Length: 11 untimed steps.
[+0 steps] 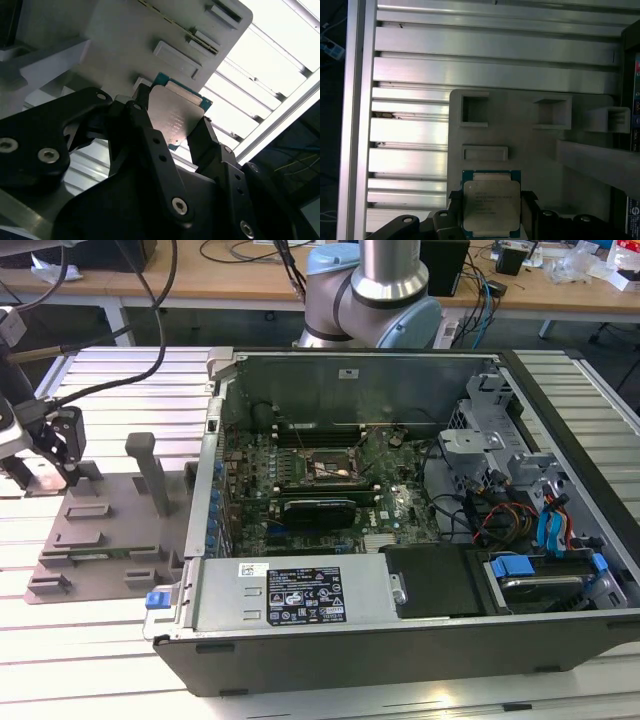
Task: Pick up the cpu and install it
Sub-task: 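Pick up the cpu and move it towards the insertion slot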
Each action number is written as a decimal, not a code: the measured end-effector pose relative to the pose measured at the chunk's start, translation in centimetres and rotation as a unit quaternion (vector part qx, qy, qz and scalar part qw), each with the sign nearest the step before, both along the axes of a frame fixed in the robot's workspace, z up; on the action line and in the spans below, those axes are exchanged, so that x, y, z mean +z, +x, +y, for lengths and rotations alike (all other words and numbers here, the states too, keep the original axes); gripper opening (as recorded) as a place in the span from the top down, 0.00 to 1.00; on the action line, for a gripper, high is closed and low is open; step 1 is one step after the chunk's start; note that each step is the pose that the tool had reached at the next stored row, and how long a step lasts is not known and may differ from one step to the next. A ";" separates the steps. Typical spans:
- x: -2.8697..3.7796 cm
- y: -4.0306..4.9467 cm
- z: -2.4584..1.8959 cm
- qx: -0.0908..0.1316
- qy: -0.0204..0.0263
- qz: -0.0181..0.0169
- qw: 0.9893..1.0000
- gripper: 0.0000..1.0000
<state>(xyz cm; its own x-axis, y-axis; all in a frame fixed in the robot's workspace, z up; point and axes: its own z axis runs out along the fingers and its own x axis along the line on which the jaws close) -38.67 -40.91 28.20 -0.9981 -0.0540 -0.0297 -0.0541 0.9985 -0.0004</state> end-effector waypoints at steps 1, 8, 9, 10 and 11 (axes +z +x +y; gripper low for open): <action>0.04 0.00 0.00 0.000 0.000 0.000 1.000 0.45; 0.51 0.00 0.03 0.000 0.000 0.000 1.000 0.45; 0.79 0.00 0.05 0.000 0.000 0.000 1.000 0.45; 1.16 0.00 0.09 0.000 -0.001 0.000 1.000 0.45; 1.29 0.00 0.10 0.000 -0.001 0.000 1.000 0.45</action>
